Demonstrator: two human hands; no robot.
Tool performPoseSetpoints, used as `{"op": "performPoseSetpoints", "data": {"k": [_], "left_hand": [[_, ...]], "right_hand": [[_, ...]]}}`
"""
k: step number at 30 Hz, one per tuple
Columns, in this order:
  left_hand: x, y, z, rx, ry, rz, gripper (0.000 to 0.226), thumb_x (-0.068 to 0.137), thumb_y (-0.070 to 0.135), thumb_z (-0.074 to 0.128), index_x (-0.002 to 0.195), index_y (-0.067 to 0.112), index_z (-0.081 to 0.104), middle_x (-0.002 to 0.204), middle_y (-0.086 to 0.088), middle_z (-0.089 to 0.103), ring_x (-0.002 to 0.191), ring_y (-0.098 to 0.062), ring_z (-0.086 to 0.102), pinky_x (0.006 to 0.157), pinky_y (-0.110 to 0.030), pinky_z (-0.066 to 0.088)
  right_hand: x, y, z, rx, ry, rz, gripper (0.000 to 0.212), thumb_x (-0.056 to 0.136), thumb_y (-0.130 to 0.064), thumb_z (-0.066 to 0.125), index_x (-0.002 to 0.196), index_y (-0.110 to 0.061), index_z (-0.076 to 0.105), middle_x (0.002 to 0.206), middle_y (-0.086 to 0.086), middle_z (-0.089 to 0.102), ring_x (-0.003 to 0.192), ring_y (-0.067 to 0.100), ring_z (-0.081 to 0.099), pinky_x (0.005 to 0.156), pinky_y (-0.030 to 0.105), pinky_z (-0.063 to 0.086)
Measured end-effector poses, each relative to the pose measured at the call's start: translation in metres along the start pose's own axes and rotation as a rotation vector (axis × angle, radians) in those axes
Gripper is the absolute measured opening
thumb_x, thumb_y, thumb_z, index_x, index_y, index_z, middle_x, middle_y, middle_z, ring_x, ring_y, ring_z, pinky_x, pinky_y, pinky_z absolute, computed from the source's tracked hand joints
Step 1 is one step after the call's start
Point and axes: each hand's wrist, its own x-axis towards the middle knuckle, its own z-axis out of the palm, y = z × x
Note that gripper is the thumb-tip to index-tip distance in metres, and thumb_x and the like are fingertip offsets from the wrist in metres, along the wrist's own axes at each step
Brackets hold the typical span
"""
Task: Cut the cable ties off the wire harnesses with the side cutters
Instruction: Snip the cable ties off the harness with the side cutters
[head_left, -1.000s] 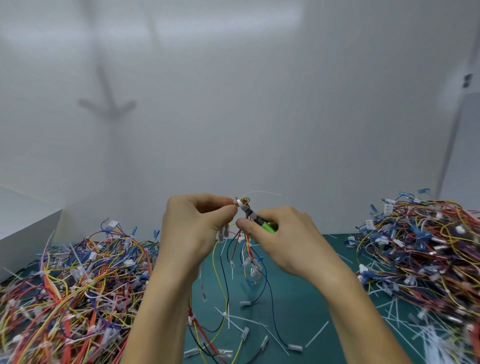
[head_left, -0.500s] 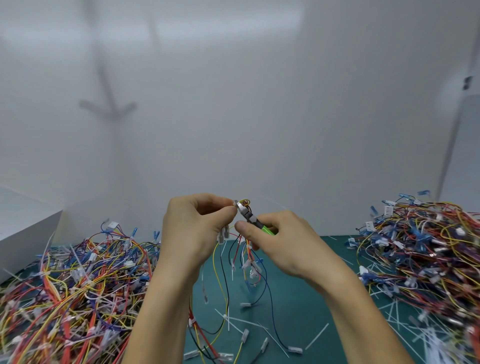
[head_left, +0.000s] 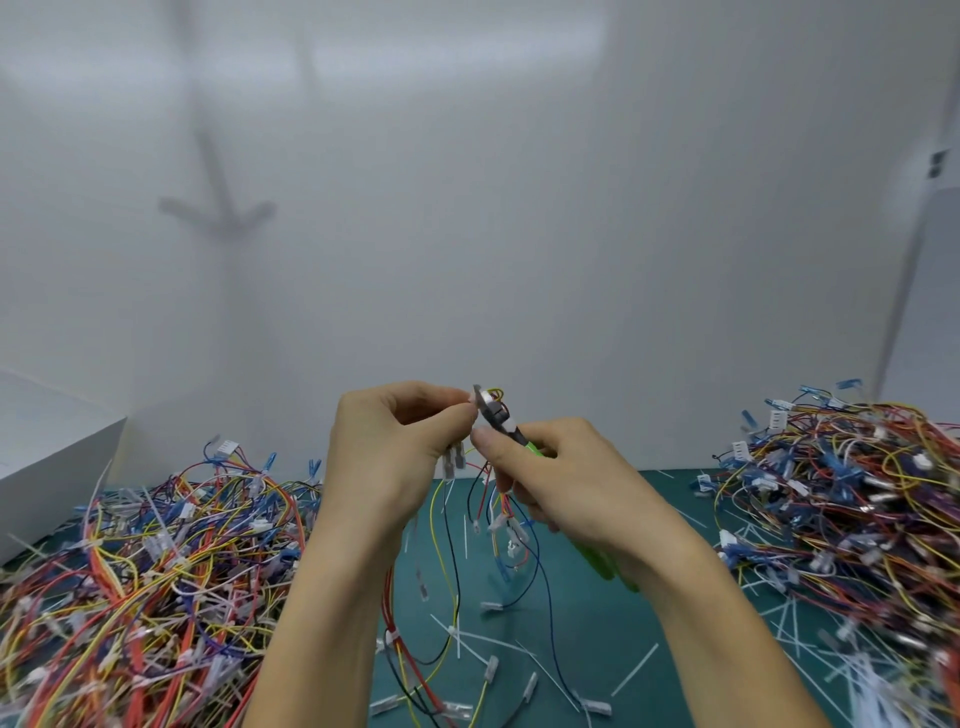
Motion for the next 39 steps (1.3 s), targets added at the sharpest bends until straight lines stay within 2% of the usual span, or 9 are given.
{"op": "performPoseSetpoints", "data": {"k": [7,13,16,20,22,26,30,33,39], "left_hand": [[0.0,0.004,0.002,-0.292,-0.017,-0.174,0.009,0.081,-0.001,0.072,0.086,0.005,0.075,0.08,-0.014,0.074,0.07,-0.016,0.07,0.067,-0.02,0.059],[0.002,0.008,0.004,-0.585,0.034,-0.294,0.029,0.081,-0.006,0.067,0.109,0.002,0.063,0.115,-0.02,0.064,0.071,-0.016,0.071,0.061,-0.021,0.059],[0.002,0.011,0.006,-0.757,-0.004,-0.351,0.029,0.081,-0.005,0.062,0.107,0.006,0.06,0.098,-0.015,0.066,0.066,-0.017,0.068,0.055,-0.028,0.058],[0.002,0.011,0.008,-0.855,-0.026,-0.377,0.024,0.09,-0.011,0.052,0.103,0.008,0.06,0.11,-0.016,0.054,0.088,-0.025,0.063,0.081,-0.034,0.052],[0.002,0.011,0.007,-0.85,-0.03,-0.353,0.027,0.088,-0.013,0.053,0.106,0.005,0.061,0.113,-0.014,0.054,0.094,-0.024,0.065,0.09,-0.032,0.055],[0.0,0.009,0.001,-0.65,-0.12,-0.268,0.027,0.082,-0.005,0.064,0.108,0.004,0.063,0.096,-0.011,0.066,0.082,-0.017,0.072,0.069,-0.024,0.06],[-0.004,0.01,0.0,-0.286,-0.201,-0.217,0.014,0.092,0.007,0.062,0.104,0.002,0.067,0.101,-0.017,0.073,0.079,-0.014,0.073,0.062,-0.02,0.056],[-0.007,0.011,0.003,-0.153,-0.265,-0.203,0.021,0.097,0.017,0.058,0.099,0.002,0.072,0.084,-0.008,0.076,0.069,-0.01,0.071,0.058,-0.018,0.054],[-0.005,0.011,0.005,-0.442,-0.258,-0.318,0.018,0.092,0.014,0.061,0.088,0.009,0.077,0.094,-0.007,0.076,0.082,-0.014,0.071,0.068,-0.029,0.061]], "right_hand": [[-0.001,-0.007,-0.002,0.351,0.037,-0.034,0.028,0.091,-0.033,0.068,0.073,-0.012,0.069,0.059,0.003,0.053,0.053,0.016,0.047,0.048,0.021,0.044],[-0.008,-0.012,-0.002,0.24,-0.129,-0.065,0.028,0.086,-0.03,0.074,0.082,-0.003,0.069,0.059,0.001,0.056,0.055,0.013,0.051,0.052,0.02,0.045],[-0.01,-0.016,0.006,0.198,-0.135,-0.085,0.022,0.084,-0.029,0.077,0.07,-0.016,0.068,0.054,-0.005,0.054,0.051,0.008,0.049,0.051,0.019,0.043],[-0.01,-0.016,0.012,0.14,-0.086,-0.109,0.025,0.084,-0.027,0.077,0.067,-0.013,0.064,0.054,-0.005,0.053,0.053,0.012,0.047,0.058,0.03,0.04],[-0.009,-0.017,0.011,0.118,-0.032,-0.13,0.027,0.085,-0.026,0.074,0.064,-0.017,0.062,0.052,-0.005,0.052,0.052,0.012,0.047,0.058,0.031,0.04],[-0.006,-0.016,0.006,0.18,0.091,-0.172,0.024,0.089,-0.026,0.07,0.071,-0.012,0.063,0.054,-0.003,0.053,0.054,0.013,0.048,0.056,0.031,0.043],[-0.003,-0.012,0.003,0.154,0.13,-0.181,0.023,0.091,-0.028,0.068,0.069,-0.023,0.064,0.053,-0.008,0.053,0.056,0.01,0.048,0.062,0.034,0.042],[-0.001,-0.01,0.003,0.153,0.126,-0.192,0.028,0.093,-0.024,0.067,0.066,-0.027,0.063,0.051,-0.014,0.055,0.053,0.002,0.049,0.062,0.027,0.041],[-0.001,-0.008,-0.002,0.107,0.096,-0.21,0.026,0.094,-0.034,0.065,0.071,-0.021,0.063,0.056,-0.01,0.056,0.056,0.006,0.051,0.063,0.031,0.043]]}}
